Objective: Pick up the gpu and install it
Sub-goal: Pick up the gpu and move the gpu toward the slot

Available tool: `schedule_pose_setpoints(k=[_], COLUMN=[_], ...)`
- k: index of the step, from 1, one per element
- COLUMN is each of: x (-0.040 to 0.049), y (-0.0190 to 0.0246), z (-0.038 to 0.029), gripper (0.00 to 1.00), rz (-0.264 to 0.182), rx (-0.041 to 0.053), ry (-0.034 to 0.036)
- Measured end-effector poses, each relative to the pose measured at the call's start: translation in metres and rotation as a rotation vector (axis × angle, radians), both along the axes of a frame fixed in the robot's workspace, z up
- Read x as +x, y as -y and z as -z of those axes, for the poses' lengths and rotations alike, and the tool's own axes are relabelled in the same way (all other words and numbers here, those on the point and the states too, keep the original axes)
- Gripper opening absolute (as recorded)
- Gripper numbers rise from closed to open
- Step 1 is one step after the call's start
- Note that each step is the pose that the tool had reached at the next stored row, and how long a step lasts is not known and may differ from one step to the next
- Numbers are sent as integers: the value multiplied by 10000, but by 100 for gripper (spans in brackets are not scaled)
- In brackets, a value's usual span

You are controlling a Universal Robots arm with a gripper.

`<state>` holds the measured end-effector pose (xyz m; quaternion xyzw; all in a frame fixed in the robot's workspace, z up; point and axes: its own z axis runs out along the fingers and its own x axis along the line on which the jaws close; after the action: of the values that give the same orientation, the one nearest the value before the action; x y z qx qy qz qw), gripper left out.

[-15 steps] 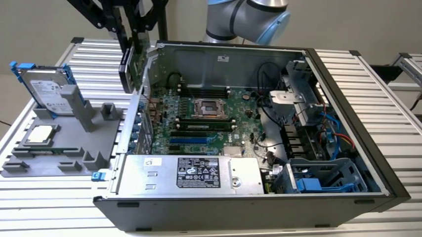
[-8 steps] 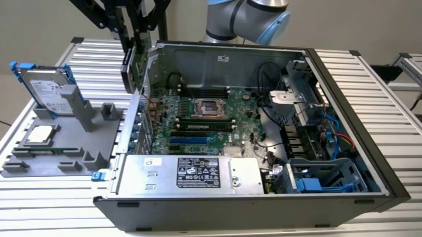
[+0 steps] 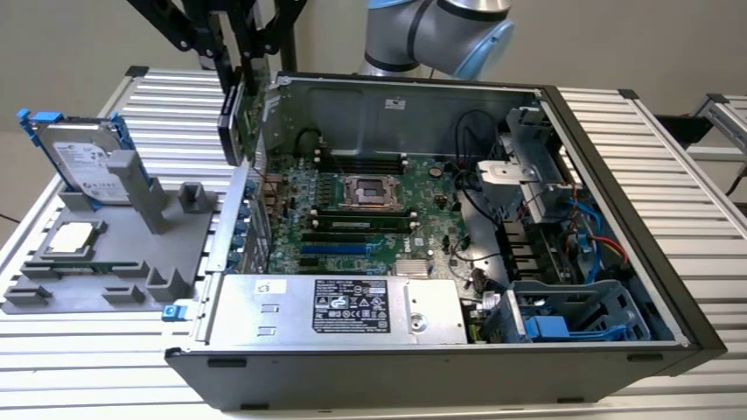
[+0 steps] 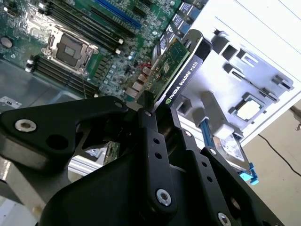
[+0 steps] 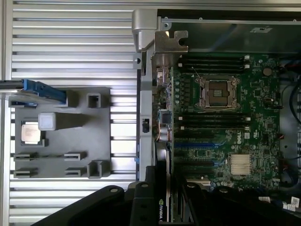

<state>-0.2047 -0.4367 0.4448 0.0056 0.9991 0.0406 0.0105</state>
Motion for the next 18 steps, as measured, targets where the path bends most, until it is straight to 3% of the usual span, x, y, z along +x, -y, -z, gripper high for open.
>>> schedule_pose_setpoints(k=[18], x=[68], y=[-1], z=[0], gripper=[0], rz=[0], rx=[1], ry=[0])
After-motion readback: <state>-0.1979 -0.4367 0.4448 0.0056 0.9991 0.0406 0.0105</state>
